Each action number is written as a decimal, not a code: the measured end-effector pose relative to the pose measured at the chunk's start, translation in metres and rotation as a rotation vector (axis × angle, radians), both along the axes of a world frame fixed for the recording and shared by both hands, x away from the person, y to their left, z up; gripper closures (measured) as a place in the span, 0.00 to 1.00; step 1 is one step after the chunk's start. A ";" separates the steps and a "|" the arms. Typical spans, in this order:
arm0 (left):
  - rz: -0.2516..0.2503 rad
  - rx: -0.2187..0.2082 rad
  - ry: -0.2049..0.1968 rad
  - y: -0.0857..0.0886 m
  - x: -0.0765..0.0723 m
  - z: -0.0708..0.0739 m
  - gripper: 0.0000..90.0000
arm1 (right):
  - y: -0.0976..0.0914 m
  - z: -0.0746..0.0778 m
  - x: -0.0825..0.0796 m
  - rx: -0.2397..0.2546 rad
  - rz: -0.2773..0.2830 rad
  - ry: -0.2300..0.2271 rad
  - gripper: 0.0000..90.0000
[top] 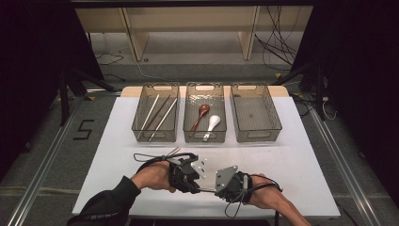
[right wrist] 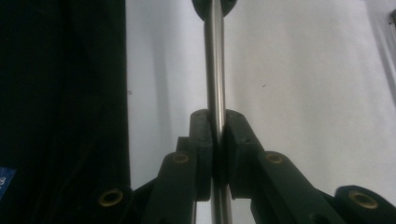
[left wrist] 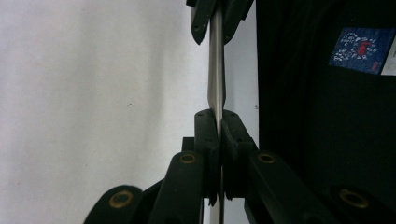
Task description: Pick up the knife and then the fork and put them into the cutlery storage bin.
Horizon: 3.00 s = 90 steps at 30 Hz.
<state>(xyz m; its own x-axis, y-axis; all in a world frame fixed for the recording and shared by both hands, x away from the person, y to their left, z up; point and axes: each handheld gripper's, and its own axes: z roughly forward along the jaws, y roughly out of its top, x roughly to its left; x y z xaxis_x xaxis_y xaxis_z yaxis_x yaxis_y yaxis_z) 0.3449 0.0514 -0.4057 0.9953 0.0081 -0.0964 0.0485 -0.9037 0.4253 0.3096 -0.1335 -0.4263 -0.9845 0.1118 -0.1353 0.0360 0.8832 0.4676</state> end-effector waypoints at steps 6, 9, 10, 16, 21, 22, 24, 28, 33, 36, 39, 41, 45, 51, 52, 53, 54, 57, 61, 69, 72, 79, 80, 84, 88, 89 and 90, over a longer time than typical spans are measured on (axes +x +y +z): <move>0.008 -0.010 0.007 0.000 0.000 0.002 0.92 | 0.000 0.002 -0.003 -0.007 0.011 -0.010 0.94; 0.039 -0.032 -0.007 -0.001 0.000 0.007 0.77 | 0.000 0.003 -0.003 -0.002 0.006 -0.014 0.94; 0.049 -0.045 -0.012 0.000 0.000 0.009 0.74 | -0.001 0.004 -0.003 0.001 0.007 -0.014 0.94; 0.168 -0.110 -0.041 0.007 0.008 0.020 0.45 | -0.004 0.003 0.000 -0.010 -0.038 -0.012 0.94; 0.262 -0.167 -0.060 0.016 0.017 0.028 0.35 | -0.007 0.002 0.002 -0.027 -0.074 -0.012 0.94; 0.275 -0.171 -0.066 0.019 0.018 0.030 0.33 | -0.008 0.002 0.003 -0.032 -0.085 -0.008 0.94; 0.302 -0.182 -0.071 0.023 0.020 0.033 0.31 | -0.010 0.000 0.006 -0.044 -0.117 -0.010 0.94; 0.351 -0.207 -0.071 0.033 0.024 0.037 0.28 | -0.018 0.000 0.012 -0.047 -0.187 -0.007 0.94; 0.430 -0.237 -0.083 0.050 0.030 0.038 0.24 | -0.033 0.003 0.023 -0.042 -0.272 -0.024 0.94; 0.476 -0.242 -0.096 0.061 0.032 0.034 0.21 | -0.047 0.009 0.032 -0.015 -0.339 -0.034 0.94; 0.526 -0.256 -0.109 0.072 0.033 0.030 0.21 | -0.054 0.012 0.035 0.000 -0.367 -0.028 0.94; 0.562 -0.274 -0.111 0.079 0.035 0.028 0.20 | -0.060 0.015 0.039 0.017 -0.394 -0.031 0.94; 0.619 -0.294 -0.120 0.094 0.035 0.021 0.20 | -0.070 0.023 0.048 0.049 -0.453 -0.031 0.94; 0.690 -0.306 -0.137 0.110 0.032 0.011 0.20 | -0.084 0.037 0.067 0.108 -0.528 -0.037 0.94; 0.698 -0.311 -0.138 0.112 0.031 0.011 0.20 | -0.086 0.039 0.070 0.118 -0.540 -0.039 0.94; 0.708 -0.323 -0.142 0.114 0.031 0.010 0.20 | -0.088 0.042 0.073 0.124 -0.555 -0.040 0.94; 0.720 -0.334 -0.139 0.116 0.030 0.009 0.19 | -0.089 0.044 0.077 0.132 -0.562 -0.040 0.94; 0.734 -0.338 -0.136 0.122 0.029 0.006 0.19 | -0.093 0.051 0.087 0.149 -0.593 -0.042 0.94; 0.759 -0.344 -0.136 0.128 0.027 0.001 0.19 | -0.098 0.058 0.101 0.158 -0.635 -0.045 0.94; 0.808 -0.370 -0.148 0.139 0.023 -0.002 0.18 | -0.107 0.070 0.131 0.171 -0.728 -0.057 0.94; 0.813 -0.379 -0.154 0.141 0.021 -0.002 0.18 | -0.110 0.071 0.142 0.171 -0.762 -0.056 0.94; 0.815 -0.388 -0.153 0.145 0.018 -0.003 0.18 | -0.116 0.067 0.166 0.174 -0.844 -0.034 0.94; 0.820 -0.388 -0.151 0.145 0.018 -0.004 0.18 | -0.117 0.066 0.169 0.174 -0.856 -0.030 0.94; 0.817 -0.380 -0.159 0.145 0.018 -0.004 0.18 | -0.120 0.063 0.179 0.168 -0.890 -0.022 0.94; 0.823 -0.389 -0.161 0.146 0.017 -0.003 0.18 | -0.123 0.060 0.188 0.158 -0.920 -0.015 0.94; 0.820 -0.390 -0.163 0.147 0.016 -0.003 0.17 | -0.124 0.059 0.190 0.158 -0.927 -0.011 0.94; 0.822 -0.393 -0.163 0.147 0.016 -0.003 0.17 | -0.125 0.059 0.191 0.156 -0.933 -0.009 0.94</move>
